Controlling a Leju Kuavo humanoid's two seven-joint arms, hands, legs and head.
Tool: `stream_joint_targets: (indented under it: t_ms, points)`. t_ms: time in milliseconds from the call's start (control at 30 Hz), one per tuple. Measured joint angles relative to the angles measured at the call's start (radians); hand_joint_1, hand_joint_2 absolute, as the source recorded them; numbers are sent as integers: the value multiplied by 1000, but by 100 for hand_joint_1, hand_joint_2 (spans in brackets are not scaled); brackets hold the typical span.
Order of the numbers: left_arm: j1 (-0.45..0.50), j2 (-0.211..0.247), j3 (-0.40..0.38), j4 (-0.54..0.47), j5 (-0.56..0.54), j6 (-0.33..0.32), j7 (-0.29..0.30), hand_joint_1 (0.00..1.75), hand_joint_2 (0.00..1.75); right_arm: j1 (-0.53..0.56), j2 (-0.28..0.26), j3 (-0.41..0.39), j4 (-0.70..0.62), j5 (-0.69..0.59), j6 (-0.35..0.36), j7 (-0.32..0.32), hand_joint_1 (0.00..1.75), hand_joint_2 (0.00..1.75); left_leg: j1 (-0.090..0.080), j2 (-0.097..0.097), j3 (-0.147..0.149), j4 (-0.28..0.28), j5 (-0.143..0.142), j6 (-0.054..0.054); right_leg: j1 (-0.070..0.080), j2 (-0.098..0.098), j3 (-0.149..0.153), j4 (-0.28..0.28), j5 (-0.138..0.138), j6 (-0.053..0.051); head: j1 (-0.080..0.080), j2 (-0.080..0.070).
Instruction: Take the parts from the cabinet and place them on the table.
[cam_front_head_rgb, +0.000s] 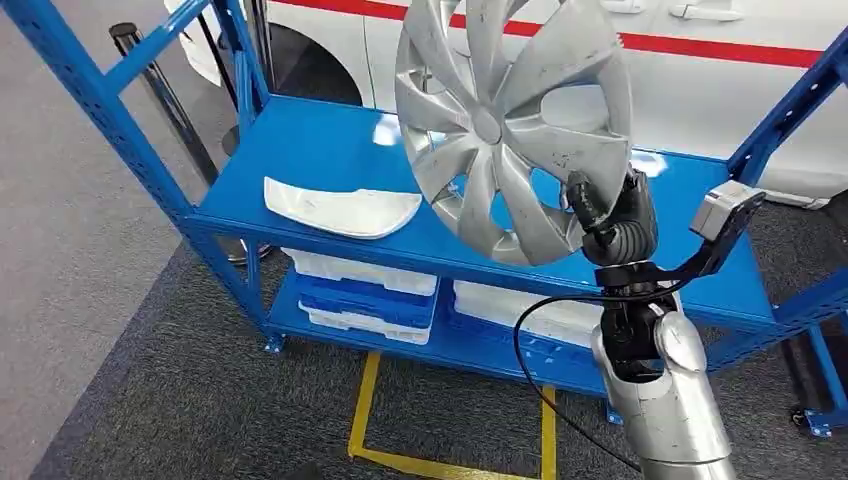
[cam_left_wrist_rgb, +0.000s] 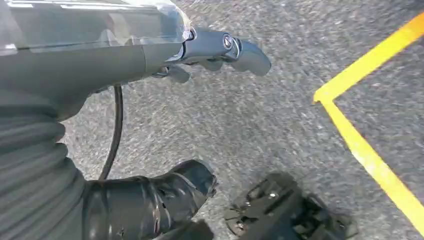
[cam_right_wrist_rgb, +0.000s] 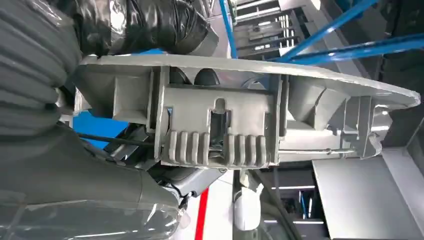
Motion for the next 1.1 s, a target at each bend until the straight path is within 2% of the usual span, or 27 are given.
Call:
stream_joint_targets:
  t_ms: [33,67,133,167,200,233,267,300,333,367,433,500,533,567,600,633,667,700,733,767,800,833,867,900,1100]
  points:
    - [-4,0,0,0,-1,0,3,0,175,-6,-1,0,0,-1,-2,2,175,175,1,3,-4,-2,8,7,-5,0,-6,15,-27,5,0,0]
    - [-9,1,0,0,-1,2,5,0,175,-15,-2,0,-1,-2,-4,6,175,175,1,3,-11,-3,13,15,-6,-1,-20,60,-75,10,0,0]
    - [-15,0,0,0,-1,1,7,0,175,-25,-5,-1,-1,-3,-4,7,175,175,-3,5,-26,-3,25,17,-10,-1,-63,206,-167,19,0,0]
    - [-15,0,0,0,-1,1,8,0,175,-27,-5,-1,-1,-2,-4,7,175,175,-4,5,-34,-2,31,17,-11,-1,-77,266,-194,22,0,0]
    - [-14,0,0,0,-1,1,8,0,175,-27,-5,-1,-1,-2,-4,7,175,175,-5,5,-42,-2,37,16,-13,-1,-71,286,-194,24,0,0]
    - [-14,0,0,0,-1,1,8,0,175,-27,-5,-1,-1,-2,-4,8,175,175,-5,5,-50,-2,44,14,-14,-1,-45,261,-173,23,0,0]
    - [-14,0,0,0,-1,1,8,0,175,-28,-5,-1,-1,-2,-4,8,175,175,-5,5,-58,-2,51,13,-14,-1,3,196,-141,20,0,0]
    - [-15,0,0,0,-1,1,8,0,175,-30,-5,-1,-1,-3,-4,8,175,175,-5,3,-64,-2,57,10,-13,-1,65,104,-107,15,0,0]
    - [-15,0,0,0,-1,1,8,0,175,-35,-5,-1,-2,-2,-4,8,175,175,-5,2,-67,-2,63,7,-12,0,122,20,-96,9,0,0]
    - [-15,0,0,-1,-1,1,8,0,175,-40,-5,0,-2,-2,-4,9,175,175,-8,1,-74,-2,70,-1,-3,1,146,-33,-117,6,0,0]
    - [-15,0,0,-1,-2,1,9,0,175,-41,-6,-1,-4,-2,-4,8,175,175,-3,2,-71,-14,88,-14,5,2,136,-33,-96,-2,0,0]
    - [-11,-2,0,-1,-5,2,9,0,175,-43,-7,-1,-4,-3,0,7,175,175,-3,-1,-74,-25,107,-28,7,0,128,-47,-77,-18,0,0]
    - [-10,-2,0,-1,-7,2,9,0,175,-44,-7,0,-2,-6,3,6,175,175,1,-1,-82,-17,86,-30,-3,-10,125,-58,-59,-26,-1,0]
    - [-8,-2,0,-1,-6,3,9,0,175,-45,-7,0,-1,-6,6,7,175,175,-2,-1,-96,13,35,-30,-2,-8,114,-63,-47,-37,-2,0]
    - [-8,-2,0,-1,-4,3,10,0,175,-47,-7,0,2,-5,9,7,175,175,-1,-1,-114,77,-29,-31,-1,-6,98,-61,-36,-47,-2,0]
    - [-8,-2,1,-1,-4,3,10,0,175,-49,-7,0,7,-3,11,7,175,175,-1,-1,-129,152,-82,-31,1,-4,83,-57,-26,-46,-2,0]
    - [-9,-3,1,-1,-4,3,10,0,175,-50,-8,0,16,-2,14,8,175,175,-1,-1,-139,216,-114,-32,3,-3,67,-54,-16,-47,-2,0]
    - [-10,-3,1,-1,-4,5,10,0,175,-51,-10,0,26,1,16,9,175,175,-1,-1,-137,255,-115,-33,4,0,50,-48,-7,-46,-2,0]
    - [-10,-3,2,-1,-4,8,10,0,175,-51,-12,0,34,2,17,9,175,175,-1,-1,-118,254,-90,-33,5,5,31,-41,1,-45,-2,0]
    - [-10,-3,2,-1,-4,11,10,0,175,-52,-14,1,41,6,18,9,175,175,-1,-1,-84,219,-57,-32,5,8,12,-33,9,-43,-2,0]
    - [-10,-3,2,-1,-4,13,11,0,175,-53,-15,1,47,9,19,9,175,175,-1,-1,-36,158,-26,-31,4,7,-6,-25,17,-42,-2,0]
    - [-13,-2,4,-1,-4,13,11,0,175,-53,-17,1,56,13,21,7,175,175,-1,-1,25,74,-18,-29,3,12,-24,-13,25,-38,-2,0]
    - [-18,-2,5,-1,-5,13,11,0,175,-53,-19,1,60,16,23,5,175,175,-3,-4,57,12,-66,-27,5,14,-38,-6,31,-32,-3,0]
    - [-19,-2,5,-1,-5,13,10,0,175,-53,-22,1,63,19,25,5,175,175,-11,-5,68,-10,-64,-23,5,16,-42,-1,35,-28,-2,0]
    - [-19,-2,5,-1,-5,13,10,0,175,-53,-22,1,63,19,25,5,175,175,-11,-5,68,-8,-62,-22,5,16,-42,-1,35,-27,-2,0]
